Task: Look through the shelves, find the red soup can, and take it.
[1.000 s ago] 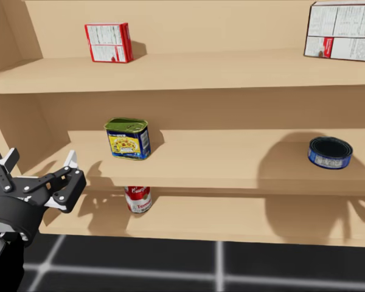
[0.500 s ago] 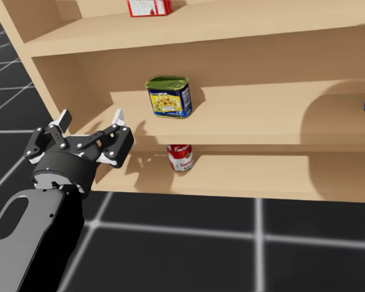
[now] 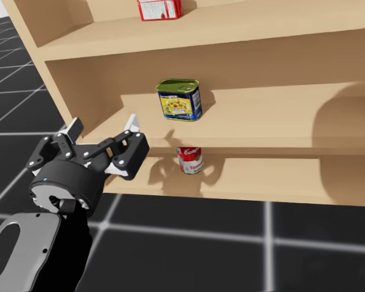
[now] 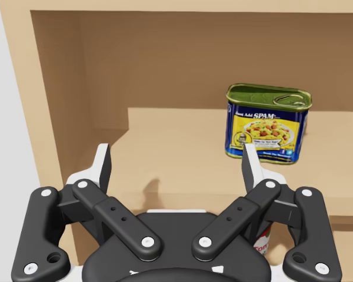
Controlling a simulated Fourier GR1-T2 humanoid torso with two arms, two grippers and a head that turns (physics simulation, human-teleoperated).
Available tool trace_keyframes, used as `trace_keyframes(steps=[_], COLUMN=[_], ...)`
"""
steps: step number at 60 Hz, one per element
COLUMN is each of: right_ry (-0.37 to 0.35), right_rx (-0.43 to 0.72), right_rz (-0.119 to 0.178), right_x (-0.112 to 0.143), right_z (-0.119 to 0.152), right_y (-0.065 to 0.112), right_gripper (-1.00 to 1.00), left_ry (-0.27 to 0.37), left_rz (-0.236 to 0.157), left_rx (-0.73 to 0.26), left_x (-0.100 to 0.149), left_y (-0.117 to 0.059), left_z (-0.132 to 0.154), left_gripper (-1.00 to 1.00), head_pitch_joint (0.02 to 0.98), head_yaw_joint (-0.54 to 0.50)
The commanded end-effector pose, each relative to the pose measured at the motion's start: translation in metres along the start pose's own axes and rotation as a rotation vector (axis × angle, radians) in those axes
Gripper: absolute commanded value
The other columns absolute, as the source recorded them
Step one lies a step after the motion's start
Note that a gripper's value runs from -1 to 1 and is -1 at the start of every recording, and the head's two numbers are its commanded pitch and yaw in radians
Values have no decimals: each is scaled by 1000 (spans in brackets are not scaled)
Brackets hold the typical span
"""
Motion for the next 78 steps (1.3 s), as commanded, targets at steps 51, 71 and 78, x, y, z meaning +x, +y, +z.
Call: trace_keyframes(steps=[51,71,78], right_ry=[8,4,3], right_rx=[-4,-8,-10], right_rz=[-1,5,4], right_x=[-3,-2,-1], right_z=[-2,-2,-2], right_y=[-2,-3,-4], right_gripper=[-1000,-1000,-1000], left_ry=[184,222,224], left_rz=[-4,-2,-14], left_rx=[-117,-124,-115], left_x=[-104,-111,-115], left_y=[-37,-57,-63], left_z=[-25,-62,-75], left_gripper=[-1000,-1000,-1000], head_pitch_joint=[687,683,684], head_yaw_joint=[297,288,286])
